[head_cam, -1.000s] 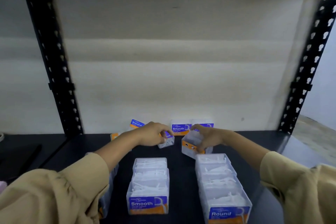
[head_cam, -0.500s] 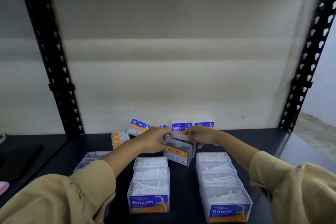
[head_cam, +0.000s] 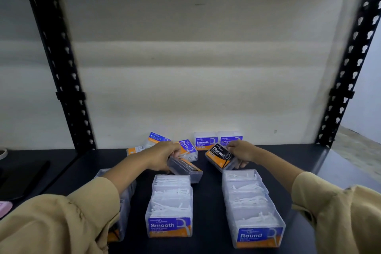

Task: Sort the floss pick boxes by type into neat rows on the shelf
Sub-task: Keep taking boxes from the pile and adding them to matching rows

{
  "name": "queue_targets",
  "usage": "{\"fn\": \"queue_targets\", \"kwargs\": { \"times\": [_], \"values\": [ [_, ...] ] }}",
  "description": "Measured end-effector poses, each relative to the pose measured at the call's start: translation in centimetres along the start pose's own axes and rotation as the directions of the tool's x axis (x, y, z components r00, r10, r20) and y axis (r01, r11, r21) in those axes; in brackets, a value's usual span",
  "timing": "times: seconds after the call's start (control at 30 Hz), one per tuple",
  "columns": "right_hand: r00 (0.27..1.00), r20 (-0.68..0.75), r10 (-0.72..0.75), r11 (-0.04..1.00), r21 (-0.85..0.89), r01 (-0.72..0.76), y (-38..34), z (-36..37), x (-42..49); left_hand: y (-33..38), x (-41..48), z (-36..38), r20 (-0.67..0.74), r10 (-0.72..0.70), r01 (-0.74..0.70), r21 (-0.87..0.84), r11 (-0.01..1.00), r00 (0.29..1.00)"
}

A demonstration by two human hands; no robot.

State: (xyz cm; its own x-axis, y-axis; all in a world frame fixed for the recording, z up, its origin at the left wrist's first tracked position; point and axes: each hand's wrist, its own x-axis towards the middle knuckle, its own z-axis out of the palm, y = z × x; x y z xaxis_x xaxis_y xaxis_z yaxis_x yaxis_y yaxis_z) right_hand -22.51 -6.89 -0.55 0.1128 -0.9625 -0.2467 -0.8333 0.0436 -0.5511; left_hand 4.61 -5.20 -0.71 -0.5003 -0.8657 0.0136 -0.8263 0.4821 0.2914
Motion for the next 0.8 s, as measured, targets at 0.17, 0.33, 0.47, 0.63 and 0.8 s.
{"fn": "queue_targets", "kwargs": {
  "times": [0.17, 0.33, 0.47, 0.63, 0.8],
  "values": [
    [0.999, -0.048, 0.001, 0.997, -0.081, -0.004, 0.0, 0.0, 0.0, -0.9, 0.4, -0.1, 0.091, -0.123, 0.131, -0.087, 0.988, 0.988],
    [0.999, 0.008, -0.035, 0.969, -0.245, 0.036, -1.1, 0.3, -0.4, 0.6, 1.0, -0.6, 0.083, -0.223, 0.233, -0.136, 0.963, 0.971],
    [0.994, 0.097, -0.047, 0.908, -0.41, 0.083, -2.0, 1.0, -0.7, 1.6, 1.3, -0.2, 0.283, -0.419, 0.444, -0.026, 0.896, 0.863],
    [0.993, 0.115, -0.012, 0.893, -0.446, 0.063, -2.2, 1.3, -1.0, 2.8, 1.8, 0.1, 0.384, -0.53, 0.568, 0.018, 0.823, 0.756],
    [0.995, 0.099, 0.001, 0.955, -0.294, 0.028, -1.7, 1.2, -0.6, 3.3, 1.8, 0.1, 0.38, -0.496, 0.588, -0.177, 0.789, 0.781]
  ]
}}
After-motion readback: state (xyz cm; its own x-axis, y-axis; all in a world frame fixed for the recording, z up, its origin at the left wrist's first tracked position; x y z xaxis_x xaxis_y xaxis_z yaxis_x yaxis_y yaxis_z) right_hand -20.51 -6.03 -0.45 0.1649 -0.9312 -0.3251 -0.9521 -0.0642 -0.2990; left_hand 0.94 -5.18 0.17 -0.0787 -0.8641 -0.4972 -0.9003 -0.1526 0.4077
